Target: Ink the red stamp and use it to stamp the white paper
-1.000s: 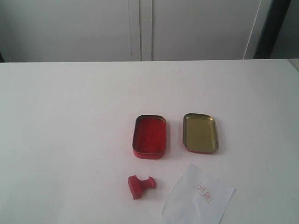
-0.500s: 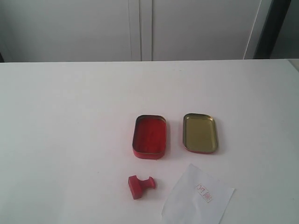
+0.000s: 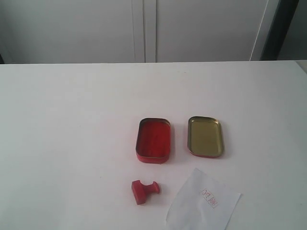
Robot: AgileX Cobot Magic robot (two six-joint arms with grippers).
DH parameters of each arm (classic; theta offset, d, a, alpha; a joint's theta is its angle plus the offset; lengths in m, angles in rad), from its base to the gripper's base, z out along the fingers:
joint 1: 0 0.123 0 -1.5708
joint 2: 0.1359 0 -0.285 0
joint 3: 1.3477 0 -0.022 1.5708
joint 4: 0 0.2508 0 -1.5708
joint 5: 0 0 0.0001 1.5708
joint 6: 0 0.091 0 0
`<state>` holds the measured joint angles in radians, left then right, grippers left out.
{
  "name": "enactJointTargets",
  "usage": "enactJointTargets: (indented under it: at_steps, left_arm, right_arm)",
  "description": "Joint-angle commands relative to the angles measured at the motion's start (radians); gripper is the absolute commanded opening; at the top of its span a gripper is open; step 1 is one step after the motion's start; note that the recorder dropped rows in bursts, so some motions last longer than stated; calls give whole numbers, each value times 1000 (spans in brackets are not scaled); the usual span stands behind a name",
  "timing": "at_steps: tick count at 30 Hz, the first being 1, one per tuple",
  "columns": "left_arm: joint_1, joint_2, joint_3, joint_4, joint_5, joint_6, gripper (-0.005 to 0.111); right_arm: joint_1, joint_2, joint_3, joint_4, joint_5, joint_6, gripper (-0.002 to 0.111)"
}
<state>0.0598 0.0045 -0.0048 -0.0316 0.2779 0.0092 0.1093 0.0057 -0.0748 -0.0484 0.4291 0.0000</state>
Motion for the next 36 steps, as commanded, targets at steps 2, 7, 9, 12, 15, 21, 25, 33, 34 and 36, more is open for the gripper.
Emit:
enactJointTargets:
  at_steps: [2, 7, 9, 12, 15, 21, 25, 33, 34, 36]
  left_arm:
    - [-5, -5, 5, -5, -1, -9, 0]
    - [-5, -5, 5, -5, -1, -9, 0]
    - [-5, -5, 5, -5, -1, -9, 0]
    - [-5, -5, 5, -5, -1, -9, 0]
    - [-5, -5, 5, -5, -1, -9, 0]
    - [-5, -5, 5, -5, -1, -9, 0]
    - [-5, -5, 5, -5, -1, -9, 0]
    - [-5, -5, 5, -5, -1, -9, 0]
    - [-5, -5, 5, -5, -1, -9, 0]
    - [-5, -5, 5, -5, -1, -9, 0]
  right_arm:
    - [-10, -6, 54, -4, -50, 0, 0]
    - [-10, -6, 75, -4, -67, 0, 0]
    - [-10, -6, 75, -4, -77, 0, 0]
    - [-10, -6, 75, -4, -81, 0, 0]
    - [-10, -6, 75, -4, -81, 0, 0]
    - [-10, -6, 75, -4, -81, 0, 0]
    - [-10, -6, 75, -4, -81, 0, 0]
    - [-10, -6, 75, -4, -81, 0, 0]
    - [-10, -6, 75, -4, -81, 0, 0]
    - [-10, -6, 75, -4, -81, 0, 0]
